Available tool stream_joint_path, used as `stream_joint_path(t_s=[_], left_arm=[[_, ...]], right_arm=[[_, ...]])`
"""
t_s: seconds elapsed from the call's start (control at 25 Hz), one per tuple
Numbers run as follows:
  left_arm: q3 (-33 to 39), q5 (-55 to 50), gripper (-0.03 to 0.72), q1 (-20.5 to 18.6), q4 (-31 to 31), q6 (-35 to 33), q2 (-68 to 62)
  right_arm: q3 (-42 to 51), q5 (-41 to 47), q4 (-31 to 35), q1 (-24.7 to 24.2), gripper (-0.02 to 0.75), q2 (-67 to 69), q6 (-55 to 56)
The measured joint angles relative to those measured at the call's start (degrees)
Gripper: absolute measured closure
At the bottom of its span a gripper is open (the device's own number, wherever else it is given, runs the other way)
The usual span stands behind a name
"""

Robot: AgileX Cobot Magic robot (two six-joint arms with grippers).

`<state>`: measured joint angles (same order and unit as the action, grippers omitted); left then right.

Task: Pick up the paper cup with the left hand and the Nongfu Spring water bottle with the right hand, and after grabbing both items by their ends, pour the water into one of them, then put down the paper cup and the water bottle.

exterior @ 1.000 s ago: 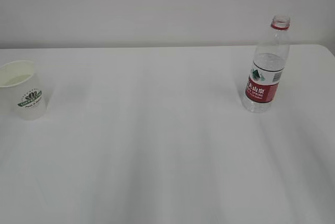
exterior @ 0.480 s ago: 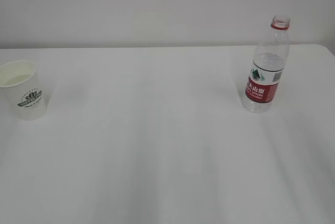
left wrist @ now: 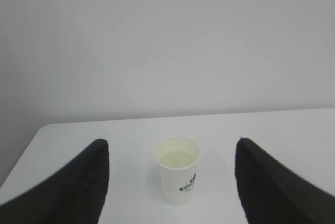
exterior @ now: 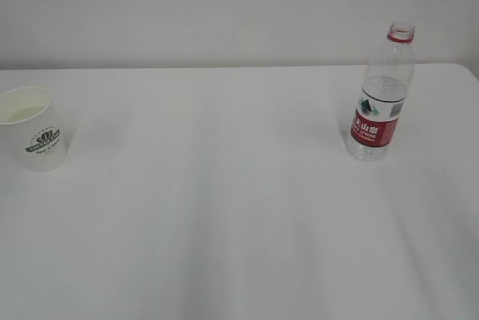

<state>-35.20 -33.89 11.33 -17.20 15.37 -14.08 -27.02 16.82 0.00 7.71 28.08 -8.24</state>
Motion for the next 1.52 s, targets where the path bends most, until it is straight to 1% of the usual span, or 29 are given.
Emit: stream_joint_path(t_s=[0.16, 0.4, 0.56, 0.76, 1.08, 1.28, 1.52], left_arm=[[-1.41, -4.62, 0.153, 0.0, 4.26, -4.52, 0.45], [-2.42, -11.03, 0.153, 0.0, 9.01, -7.31, 1.6], [-2.54, -14.58, 0.153, 0.0, 10.99, -8.68, 2.81], [-2.54, -21.07, 0.154, 0.0, 12.7, -9.58, 2.95], [-2.54, -29.67, 0.165, 0.0, 13.01, -9.8, 2.95], [-2.4, -31.39, 0.169, 0.0, 13.87, -9.93, 2.95], [1.94, -31.06, 0.173, 0.0, 15.63, -9.93, 2.95]], right_arm=[[0.0, 3.55, -0.31, 0.0, 0.144, -2.74, 0.0], [0.0, 7.89, -1.33, 0.0, 0.145, -7.16, 0.0], [0.0, 12.43, -1.47, 0.0, 0.145, -9.67, 0.0], [0.04, 16.93, -1.61, 0.0, 0.145, -12.23, 0.0], [0.04, 24.29, -1.65, 0.0, 0.145, -17.85, 0.0], [0.04, 29.41, -1.74, 0.0, 0.146, -20.32, 0.0], [-0.19, 35.35, -1.74, 0.0, 0.146, -21.51, 0.0]])
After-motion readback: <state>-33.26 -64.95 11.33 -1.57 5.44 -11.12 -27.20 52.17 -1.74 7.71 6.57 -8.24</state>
